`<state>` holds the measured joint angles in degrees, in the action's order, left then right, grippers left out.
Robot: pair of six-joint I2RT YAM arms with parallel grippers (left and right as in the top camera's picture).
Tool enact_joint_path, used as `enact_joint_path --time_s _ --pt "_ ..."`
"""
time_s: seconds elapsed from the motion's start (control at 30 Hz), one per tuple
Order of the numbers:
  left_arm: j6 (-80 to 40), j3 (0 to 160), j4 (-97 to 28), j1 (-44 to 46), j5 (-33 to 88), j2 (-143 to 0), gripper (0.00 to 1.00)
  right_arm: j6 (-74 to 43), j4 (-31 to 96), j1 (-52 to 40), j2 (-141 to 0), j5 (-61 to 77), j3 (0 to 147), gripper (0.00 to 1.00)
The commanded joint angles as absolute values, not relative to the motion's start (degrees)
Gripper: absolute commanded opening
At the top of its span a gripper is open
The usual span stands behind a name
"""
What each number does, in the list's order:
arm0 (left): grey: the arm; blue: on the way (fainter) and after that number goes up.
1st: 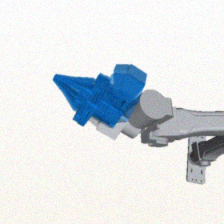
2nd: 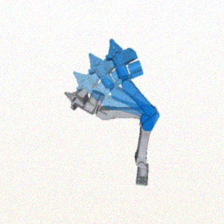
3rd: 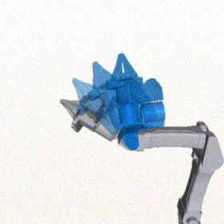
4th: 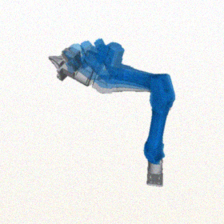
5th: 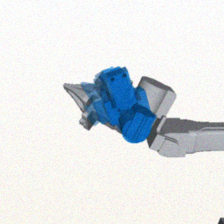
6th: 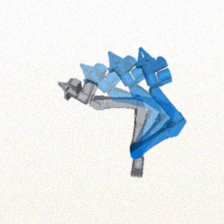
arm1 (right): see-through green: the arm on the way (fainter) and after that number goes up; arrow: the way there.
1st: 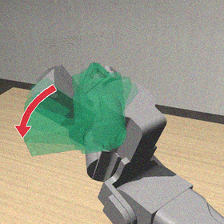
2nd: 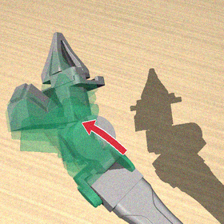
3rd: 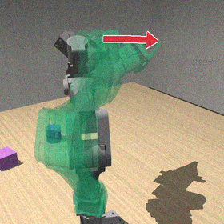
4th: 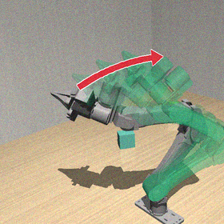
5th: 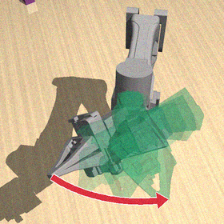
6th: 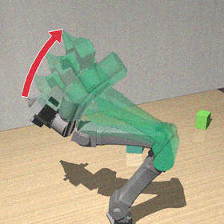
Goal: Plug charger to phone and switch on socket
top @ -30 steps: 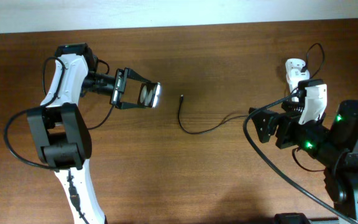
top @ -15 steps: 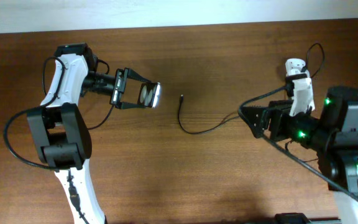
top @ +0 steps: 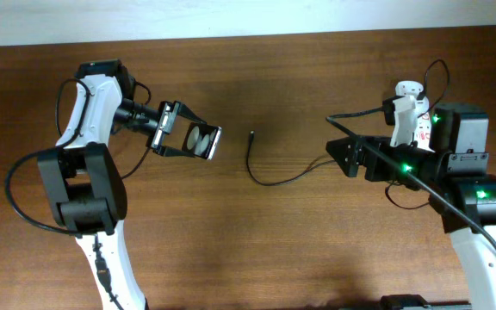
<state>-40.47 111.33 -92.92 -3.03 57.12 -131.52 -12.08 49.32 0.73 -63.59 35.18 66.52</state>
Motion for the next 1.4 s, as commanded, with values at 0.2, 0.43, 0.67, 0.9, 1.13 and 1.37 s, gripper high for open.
enact_joint_path --time_s 0.2,0.43,0.67,0.9,1.13,1.37 --pt "-43.3 112.5 -85.6 0.8 53.5 -131.2 0.00 -12.6 49.3 0.3 -63.8 36.5 67.6 0.93" --pt "-45.4 112.6 -83.4 3.2 49.5 -131.2 0.00 -12.6 49.3 0.3 -65.3 37.1 67.6 0.93" --pt "-50.5 112.6 -82.7 3.7 45.9 -131.2 0.00 -20.5 44.8 -9.3 -71.0 30.7 67.6 0.89" --pt "-54.5 112.6 -82.5 3.7 42.5 -131.2 0.00 -35.2 34.6 -20.9 -80.5 21.6 67.6 0.89" --pt "-54.7 112.6 -82.4 3.7 42.1 -131.2 0.00 -40.0 23.5 -26.5 -89.9 22.4 67.6 0.89" --pt "-54.9 112.6 -82.5 4.0 42.1 -131.2 0.00 -46.7 17.0 -30.5 -96.7 21.7 67.6 0.81"
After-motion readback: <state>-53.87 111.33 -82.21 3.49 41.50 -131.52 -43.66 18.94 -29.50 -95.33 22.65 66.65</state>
